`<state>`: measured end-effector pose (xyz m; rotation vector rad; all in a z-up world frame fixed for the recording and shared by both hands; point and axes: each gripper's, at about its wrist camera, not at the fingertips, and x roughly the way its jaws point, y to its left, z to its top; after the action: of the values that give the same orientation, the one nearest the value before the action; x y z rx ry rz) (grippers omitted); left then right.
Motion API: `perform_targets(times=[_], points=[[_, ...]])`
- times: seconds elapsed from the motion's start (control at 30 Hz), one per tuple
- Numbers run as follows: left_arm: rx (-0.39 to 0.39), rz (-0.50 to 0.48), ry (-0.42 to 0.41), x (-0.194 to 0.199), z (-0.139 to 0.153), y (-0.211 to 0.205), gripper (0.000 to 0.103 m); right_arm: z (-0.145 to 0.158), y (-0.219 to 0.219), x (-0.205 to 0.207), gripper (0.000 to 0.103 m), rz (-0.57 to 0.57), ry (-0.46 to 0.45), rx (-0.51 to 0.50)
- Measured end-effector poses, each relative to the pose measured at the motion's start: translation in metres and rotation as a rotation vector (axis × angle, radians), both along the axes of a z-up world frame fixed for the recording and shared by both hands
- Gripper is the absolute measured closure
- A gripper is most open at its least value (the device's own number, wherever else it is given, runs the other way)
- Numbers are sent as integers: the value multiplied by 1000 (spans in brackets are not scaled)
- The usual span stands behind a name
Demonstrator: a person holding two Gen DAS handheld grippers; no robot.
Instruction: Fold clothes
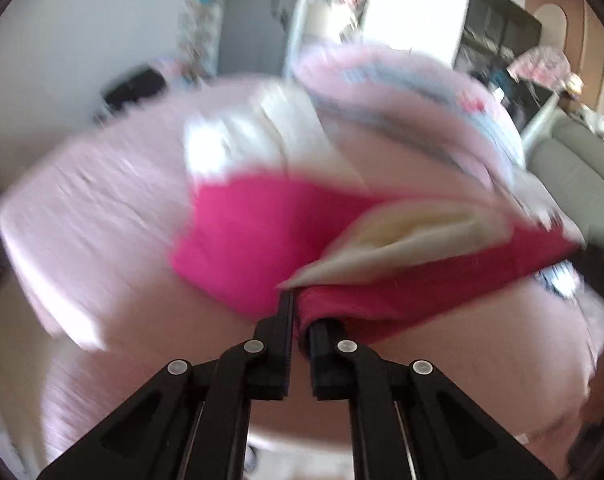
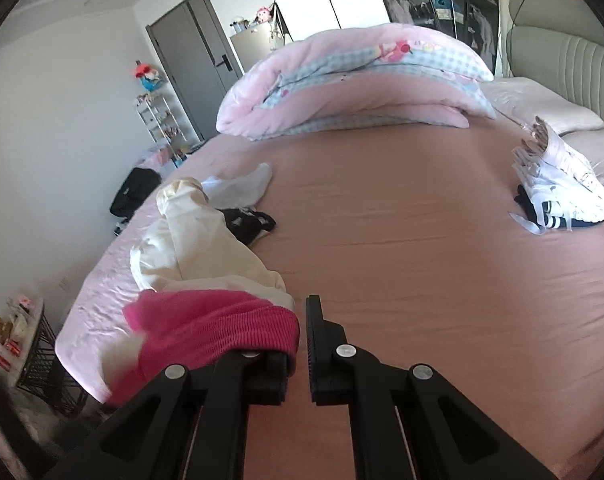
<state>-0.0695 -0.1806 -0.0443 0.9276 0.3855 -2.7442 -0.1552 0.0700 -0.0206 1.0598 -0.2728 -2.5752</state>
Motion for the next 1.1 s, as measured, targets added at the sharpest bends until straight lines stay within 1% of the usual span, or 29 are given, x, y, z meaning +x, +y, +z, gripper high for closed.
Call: perform_targets(times=[0.03, 0.13, 0.17, 0.23, 0.27, 0.3, 0.33, 0.37, 0.4, 0.43, 0.47, 0.53, 0.57, 0.63, 0.77, 0.8, 0.9, 0.97, 1.0, 1.03, 1.1], points=[[-23, 19, 34, 2, 14, -4, 98, 1, -3, 3, 99, 1, 6, 12], [-99, -10, 143, 2, 64, -1, 98, 19, -7, 13, 99, 6, 51, 8], [-122, -32, 179, 2, 79, 2, 98, 25, -6, 18, 99, -16, 80, -1], [-129, -117, 262, 14, 114, 12, 98, 60, 12, 40, 99, -86, 203, -74], [-126, -167, 308, 15, 133, 18, 98, 75, 20, 48, 99, -107, 254, -90], [-131, -216, 352, 17, 151, 26, 98, 102, 31, 57, 99, -133, 335, -107], [-154, -254, 404, 19, 171, 35, 98, 125, 41, 63, 99, -145, 391, -116], [-180, -291, 456, 21, 193, 45, 98, 146, 52, 67, 99, -147, 431, -119], [-185, -321, 501, 21, 213, 51, 98, 173, 68, 69, 99, -151, 473, -137], [-186, -350, 545, 21, 234, 58, 98, 192, 79, 70, 99, -140, 490, -138], [-169, -372, 576, 20, 251, 62, 98, 210, 90, 71, 99, -132, 502, -130], [-138, -410, 628, 21, 276, 66, 98, 246, 115, 73, 99, -89, 511, -139], [-122, -429, 653, 22, 288, 68, 98, 256, 123, 75, 99, -88, 512, -155], [-126, -454, 653, 11, 298, 75, 98, 279, 141, 80, 99, -65, 520, -184], [-139, -502, 644, -13, 315, 89, 98, 316, 152, 98, 99, -65, 620, -153], [-142, -514, 641, -19, 319, 93, 98, 323, 154, 102, 99, -68, 648, -143], [-152, -551, 634, -37, 332, 104, 98, 326, 154, 106, 99, -85, 650, -110], [-159, -575, 629, -49, 340, 111, 98, 314, 156, 102, 99, -98, 616, -100], [-135, -581, 597, -53, 326, 113, 98, 305, 157, 99, 96, -104, 592, -93], [-107, -587, 560, -56, 309, 114, 98, 289, 158, 93, 96, -116, 543, -67], [-58, -601, 478, -58, 269, 117, 98, 242, 159, 79, 94, -100, 396, -30]])
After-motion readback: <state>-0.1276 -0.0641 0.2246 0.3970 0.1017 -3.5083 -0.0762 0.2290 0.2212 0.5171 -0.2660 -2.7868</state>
